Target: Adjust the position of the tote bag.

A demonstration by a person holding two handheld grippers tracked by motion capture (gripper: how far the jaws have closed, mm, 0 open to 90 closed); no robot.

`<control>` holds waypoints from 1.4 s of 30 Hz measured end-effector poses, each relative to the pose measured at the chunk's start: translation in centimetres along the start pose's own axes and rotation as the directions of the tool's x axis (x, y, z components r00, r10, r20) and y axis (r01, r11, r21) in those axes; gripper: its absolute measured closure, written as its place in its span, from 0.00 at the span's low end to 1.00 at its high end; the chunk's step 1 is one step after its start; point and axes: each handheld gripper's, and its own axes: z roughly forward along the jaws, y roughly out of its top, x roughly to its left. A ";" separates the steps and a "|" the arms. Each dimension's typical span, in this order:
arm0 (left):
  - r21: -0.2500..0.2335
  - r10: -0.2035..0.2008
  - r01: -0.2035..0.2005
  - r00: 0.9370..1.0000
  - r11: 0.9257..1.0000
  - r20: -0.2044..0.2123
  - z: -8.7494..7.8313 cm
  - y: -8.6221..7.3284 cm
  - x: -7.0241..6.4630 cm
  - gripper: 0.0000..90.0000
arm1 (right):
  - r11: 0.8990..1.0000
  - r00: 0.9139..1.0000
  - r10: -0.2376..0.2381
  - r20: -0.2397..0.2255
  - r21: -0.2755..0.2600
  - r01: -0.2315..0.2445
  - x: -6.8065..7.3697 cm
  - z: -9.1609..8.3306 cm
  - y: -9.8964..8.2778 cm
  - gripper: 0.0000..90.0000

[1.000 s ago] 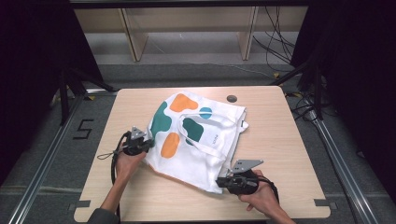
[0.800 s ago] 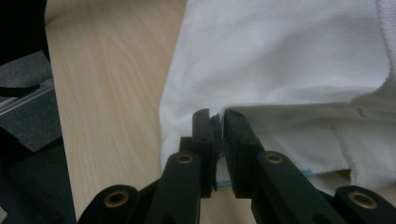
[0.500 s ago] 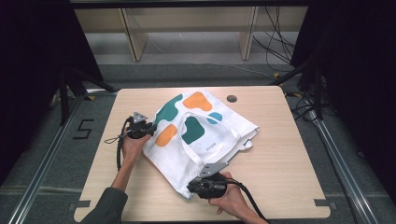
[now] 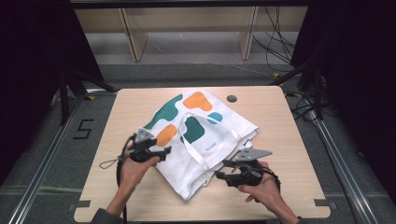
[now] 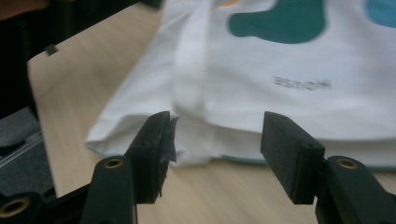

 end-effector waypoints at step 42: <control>0.173 0.385 -0.365 0.917 0.915 -0.101 -3.4 -6.0 -3.0 0.97 | 0.996 0.940 -0.086 0.331 0.020 0.084 -4.9 -2.3 -1.5 0.43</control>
